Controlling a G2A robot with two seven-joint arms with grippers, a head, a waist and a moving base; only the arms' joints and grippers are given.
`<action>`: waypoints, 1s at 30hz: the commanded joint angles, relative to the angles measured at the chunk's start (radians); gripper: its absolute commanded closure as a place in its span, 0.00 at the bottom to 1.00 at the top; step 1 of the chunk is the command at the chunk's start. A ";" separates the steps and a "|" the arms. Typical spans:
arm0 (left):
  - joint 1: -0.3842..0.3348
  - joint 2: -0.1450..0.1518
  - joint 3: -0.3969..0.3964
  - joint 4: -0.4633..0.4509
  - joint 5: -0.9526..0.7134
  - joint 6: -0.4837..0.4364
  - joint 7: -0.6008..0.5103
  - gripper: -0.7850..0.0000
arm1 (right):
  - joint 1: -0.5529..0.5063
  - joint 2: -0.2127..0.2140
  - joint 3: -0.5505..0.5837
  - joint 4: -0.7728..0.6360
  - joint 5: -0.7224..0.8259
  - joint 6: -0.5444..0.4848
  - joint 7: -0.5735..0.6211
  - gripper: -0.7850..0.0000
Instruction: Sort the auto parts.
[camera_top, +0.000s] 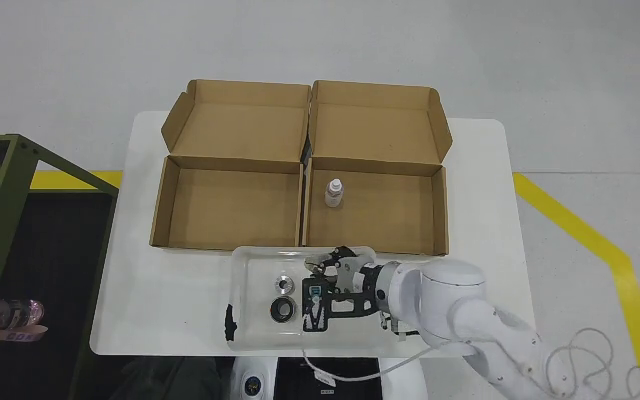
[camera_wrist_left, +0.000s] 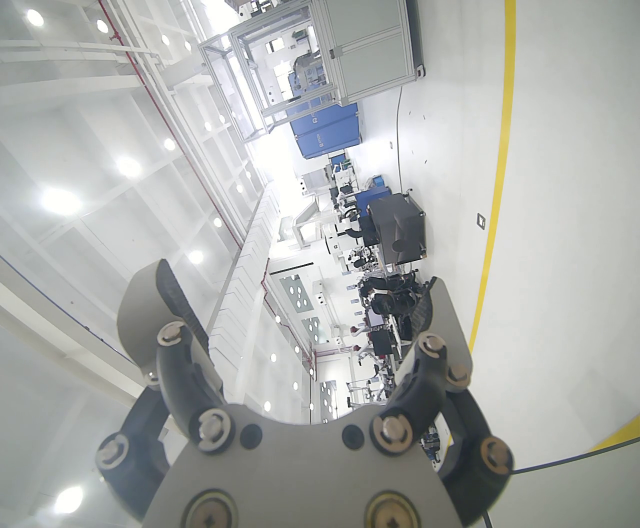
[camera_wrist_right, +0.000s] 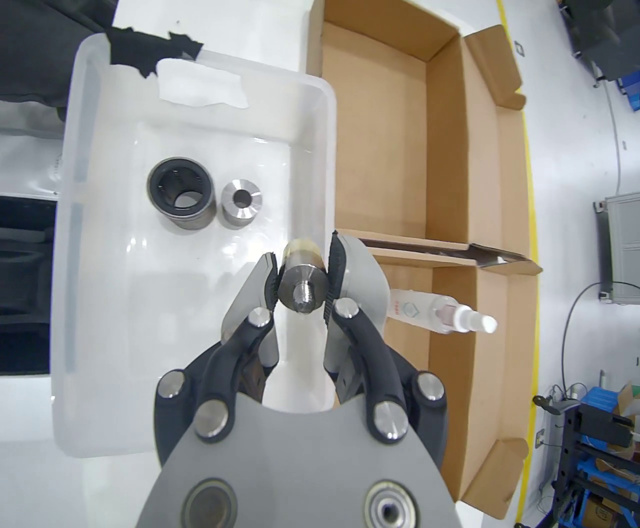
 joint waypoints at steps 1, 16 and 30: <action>0.000 0.000 0.000 0.000 0.000 0.000 0.000 0.00 | -0.006 0.005 0.035 -0.004 -0.009 -0.005 -0.037 1.00; 0.000 0.000 0.000 0.000 0.000 0.000 0.000 0.00 | -0.062 0.031 0.226 0.023 -0.038 -0.003 -0.198 1.00; 0.000 0.000 0.000 0.000 0.000 0.000 0.000 0.00 | -0.015 0.027 0.235 0.191 0.041 0.007 -0.224 1.00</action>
